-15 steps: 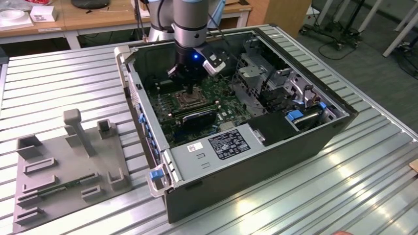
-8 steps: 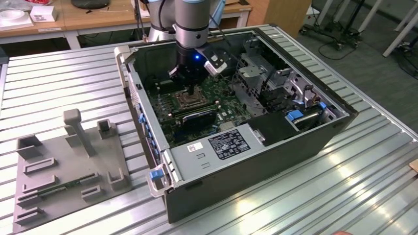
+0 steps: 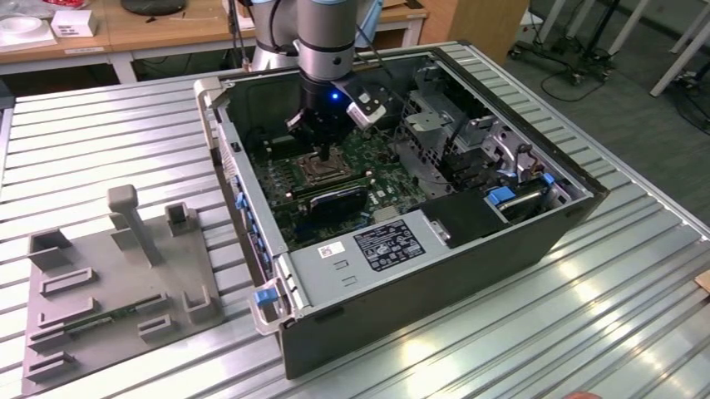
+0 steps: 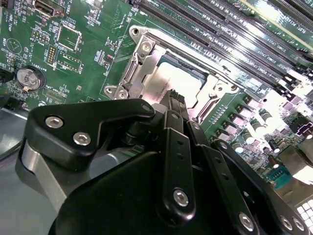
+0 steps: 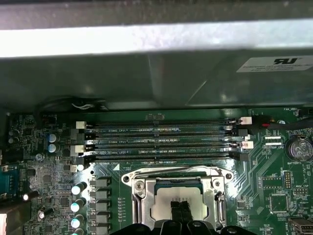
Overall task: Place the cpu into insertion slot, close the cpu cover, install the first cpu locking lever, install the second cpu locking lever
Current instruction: 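Install the first cpu locking lever, then install the second cpu locking lever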
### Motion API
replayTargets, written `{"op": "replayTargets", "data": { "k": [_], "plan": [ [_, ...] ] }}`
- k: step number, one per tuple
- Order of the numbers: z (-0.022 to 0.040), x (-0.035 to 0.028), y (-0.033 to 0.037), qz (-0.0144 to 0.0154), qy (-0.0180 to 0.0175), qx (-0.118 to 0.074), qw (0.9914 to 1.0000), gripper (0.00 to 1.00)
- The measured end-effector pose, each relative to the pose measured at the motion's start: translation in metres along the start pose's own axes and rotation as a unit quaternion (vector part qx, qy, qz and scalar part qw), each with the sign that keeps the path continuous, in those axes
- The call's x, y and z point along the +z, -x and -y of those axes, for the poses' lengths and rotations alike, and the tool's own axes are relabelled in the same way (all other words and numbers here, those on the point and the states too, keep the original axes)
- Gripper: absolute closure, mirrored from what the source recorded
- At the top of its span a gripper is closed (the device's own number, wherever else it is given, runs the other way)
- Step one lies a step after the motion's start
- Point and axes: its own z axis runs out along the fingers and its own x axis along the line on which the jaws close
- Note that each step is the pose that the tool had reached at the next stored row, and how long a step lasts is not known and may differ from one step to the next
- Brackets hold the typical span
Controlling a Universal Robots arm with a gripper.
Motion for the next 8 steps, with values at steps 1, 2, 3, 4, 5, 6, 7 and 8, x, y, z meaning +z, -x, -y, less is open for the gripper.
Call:
{"op": "replayTargets", "data": {
  "k": [1, 2, 3, 4, 5, 6, 7, 8],
  "plan": [
    [0.0000, 0.0000, 0.0000, 0.0000, 0.0000, 0.000, 1.00000, 0.89],
    [0.0000, -0.0005, 0.0000, 0.0000, 0.0000, 0.000, 1.00000, 0.89],
    [-0.0001, -0.0010, 0.0001, 0.0000, 0.0000, 0.000, 1.00000, 0.89],
    [-0.0001, -0.0010, 0.0001, 0.0000, 0.0000, 0.000, 1.00000, 0.89],
    [-0.0001, -0.0010, 0.0001, 0.0000, 0.0000, 0.000, 1.00000, 0.89],
    [-0.0001, -0.0011, 0.0001, 0.0000, -0.0001, 0.000, 1.00000, 0.89],
    [-0.0001, -0.0011, 0.0001, 0.0000, 0.0000, 0.000, 1.00000, 0.89],
    [-0.0001, -0.0011, 0.0000, 0.0000, 0.0000, 0.000, 1.00000, 0.89]
  ]
}}
